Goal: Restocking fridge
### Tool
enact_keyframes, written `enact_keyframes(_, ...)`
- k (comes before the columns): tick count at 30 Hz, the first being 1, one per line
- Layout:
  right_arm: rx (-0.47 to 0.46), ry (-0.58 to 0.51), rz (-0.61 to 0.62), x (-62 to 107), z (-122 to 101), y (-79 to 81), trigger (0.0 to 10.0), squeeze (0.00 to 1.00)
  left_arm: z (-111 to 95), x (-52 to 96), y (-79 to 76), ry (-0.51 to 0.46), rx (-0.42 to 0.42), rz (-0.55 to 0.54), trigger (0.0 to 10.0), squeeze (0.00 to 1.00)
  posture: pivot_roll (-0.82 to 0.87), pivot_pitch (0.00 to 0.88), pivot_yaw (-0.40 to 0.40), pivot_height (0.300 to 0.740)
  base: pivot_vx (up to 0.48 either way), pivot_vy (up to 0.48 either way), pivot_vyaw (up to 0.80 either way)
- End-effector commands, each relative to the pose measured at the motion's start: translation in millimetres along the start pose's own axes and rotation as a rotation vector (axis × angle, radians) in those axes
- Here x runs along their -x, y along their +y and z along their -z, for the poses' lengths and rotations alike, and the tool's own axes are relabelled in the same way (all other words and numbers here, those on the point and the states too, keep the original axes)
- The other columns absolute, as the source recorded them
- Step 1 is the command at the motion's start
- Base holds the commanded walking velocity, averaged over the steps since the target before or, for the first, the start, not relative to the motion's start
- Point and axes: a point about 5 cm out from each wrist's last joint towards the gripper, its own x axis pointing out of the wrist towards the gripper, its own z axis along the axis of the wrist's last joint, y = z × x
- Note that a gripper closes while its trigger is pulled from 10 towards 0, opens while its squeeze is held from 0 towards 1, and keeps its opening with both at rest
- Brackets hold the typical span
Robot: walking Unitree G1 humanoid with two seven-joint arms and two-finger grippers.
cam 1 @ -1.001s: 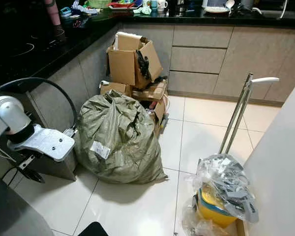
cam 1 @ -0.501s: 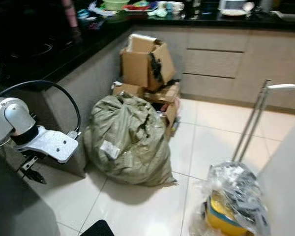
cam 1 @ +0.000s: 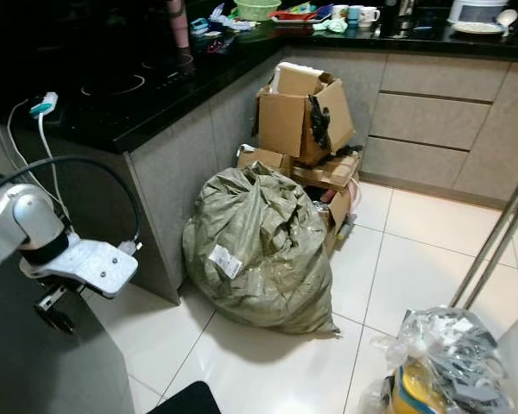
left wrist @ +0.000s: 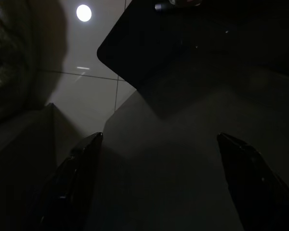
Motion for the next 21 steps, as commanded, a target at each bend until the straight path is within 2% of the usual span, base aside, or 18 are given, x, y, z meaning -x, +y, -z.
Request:
enact_keyframes(1,0.001,-0.003,-0.039,-2.6,0.7,9.2,10.0,0.00,1.5,-8.3,0.9,-0.014,0.015,0.013,10.0,0.00,-0.07,0.024,0.052,0.740,0.000,0.000,0.74)
enact_keyframes(12,0.006,-0.002,-0.039,-2.3,0.4,8.4,10.0,0.00,8.0,-24.3,5.5,-0.030,0.061,-0.008,10.0,0.00,-0.08,0.026,0.050,0.740,0.000,0.000,0.74)
enact_keyframes(21,0.007,-0.005,-0.038,-2.2,-0.1,7.8,10.0,0.00,8.1,-29.6,5.0,-0.035,0.067,0.001,10.0,0.00,-0.08,0.029,0.047,0.740,0.000,0.000,0.74)
